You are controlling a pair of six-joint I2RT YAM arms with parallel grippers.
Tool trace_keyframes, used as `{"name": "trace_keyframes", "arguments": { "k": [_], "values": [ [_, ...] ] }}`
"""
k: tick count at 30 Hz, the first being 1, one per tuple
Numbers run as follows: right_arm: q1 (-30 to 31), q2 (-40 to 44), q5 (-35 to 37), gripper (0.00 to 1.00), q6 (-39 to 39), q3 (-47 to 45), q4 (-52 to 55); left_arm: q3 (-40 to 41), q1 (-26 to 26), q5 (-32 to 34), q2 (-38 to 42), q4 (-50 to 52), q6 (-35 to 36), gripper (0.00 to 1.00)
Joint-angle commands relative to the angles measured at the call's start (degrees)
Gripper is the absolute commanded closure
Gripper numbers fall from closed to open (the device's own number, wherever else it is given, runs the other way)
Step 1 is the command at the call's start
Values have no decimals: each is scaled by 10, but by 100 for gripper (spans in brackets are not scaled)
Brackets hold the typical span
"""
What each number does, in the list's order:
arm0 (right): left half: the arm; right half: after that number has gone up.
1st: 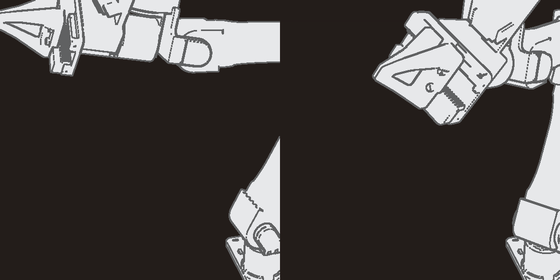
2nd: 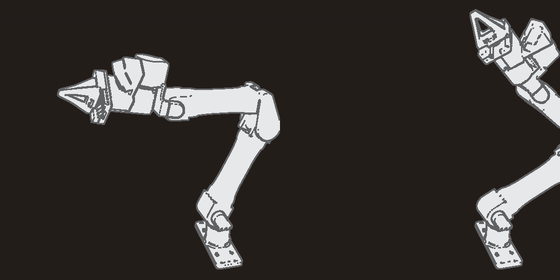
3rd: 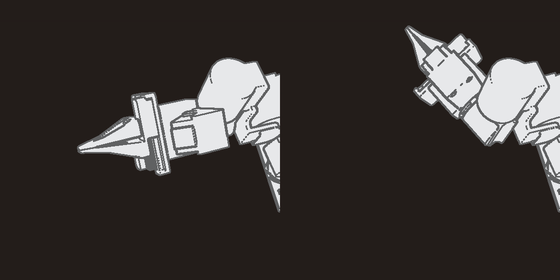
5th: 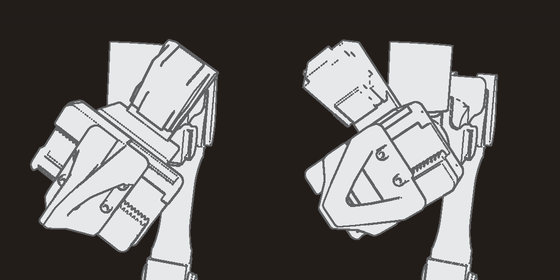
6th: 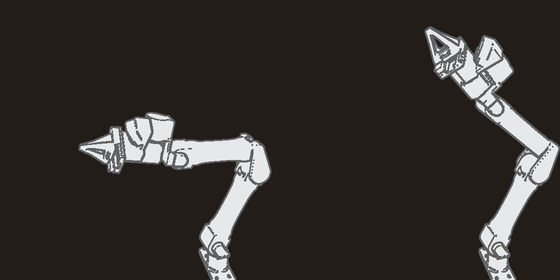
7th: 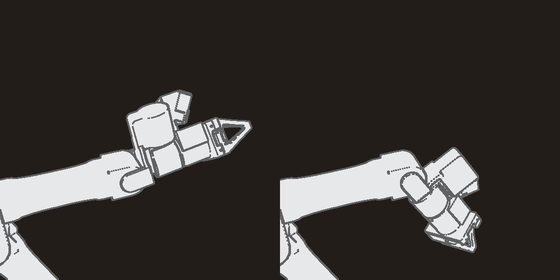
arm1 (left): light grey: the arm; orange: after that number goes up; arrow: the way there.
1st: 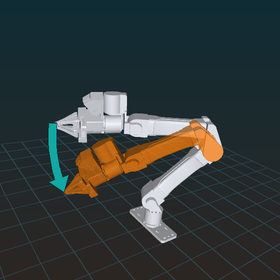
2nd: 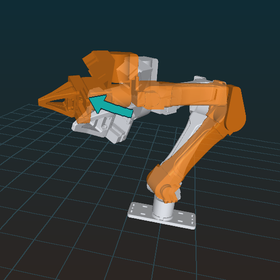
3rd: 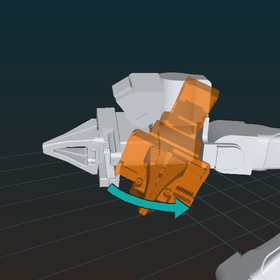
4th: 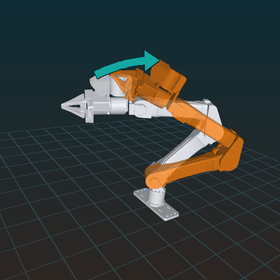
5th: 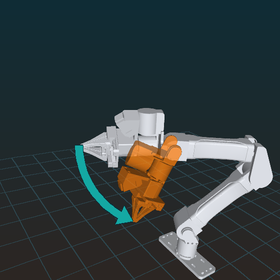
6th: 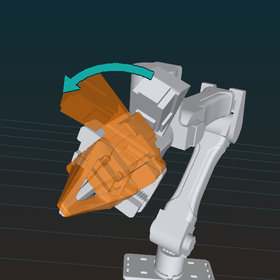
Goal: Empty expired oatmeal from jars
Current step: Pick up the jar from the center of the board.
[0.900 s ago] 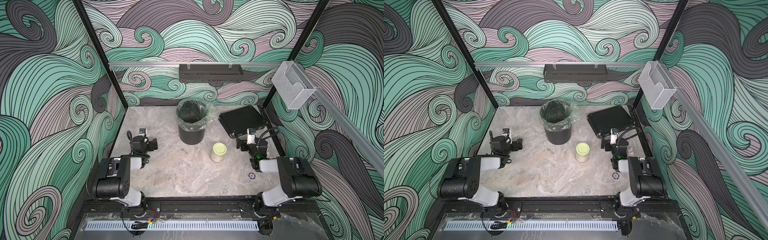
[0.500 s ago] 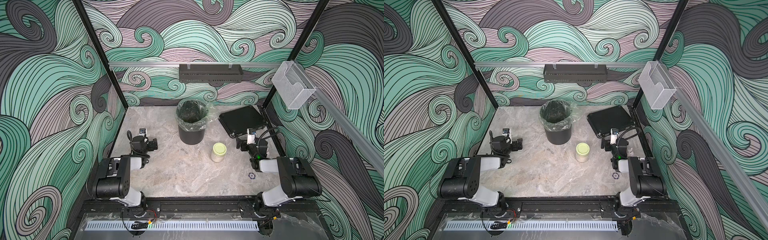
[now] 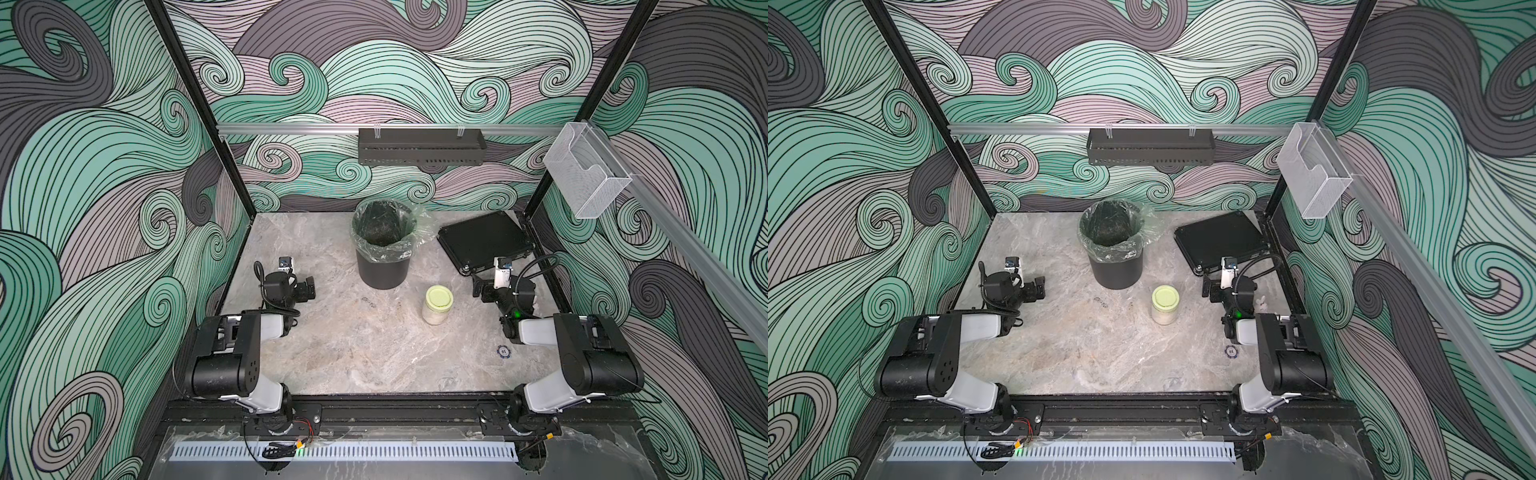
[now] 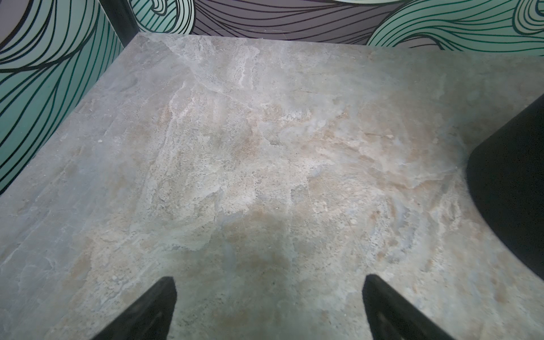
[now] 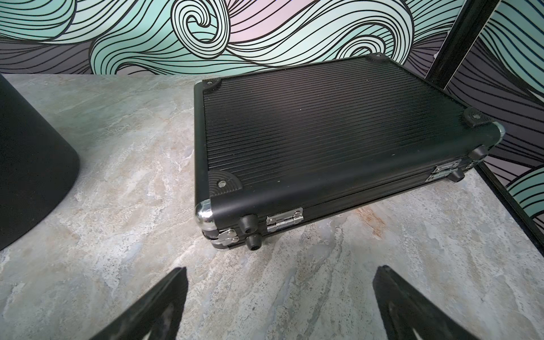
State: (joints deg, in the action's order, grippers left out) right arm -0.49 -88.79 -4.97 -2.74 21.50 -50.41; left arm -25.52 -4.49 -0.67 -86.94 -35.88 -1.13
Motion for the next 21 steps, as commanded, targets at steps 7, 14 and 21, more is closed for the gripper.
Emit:
{"name": "trace_keyframes", "arguments": {
  "k": [7,14,21],
  "values": [
    [9,108,67,1,20,-14,32,-52,5,-13,50,91,7,1],
    [26,284,199,1,98,66,317,-99,8,-48,187,227,-26,1],
    [51,374,195,1,137,203,660,-111,41,-145,288,288,-68,1]
  ]
}}
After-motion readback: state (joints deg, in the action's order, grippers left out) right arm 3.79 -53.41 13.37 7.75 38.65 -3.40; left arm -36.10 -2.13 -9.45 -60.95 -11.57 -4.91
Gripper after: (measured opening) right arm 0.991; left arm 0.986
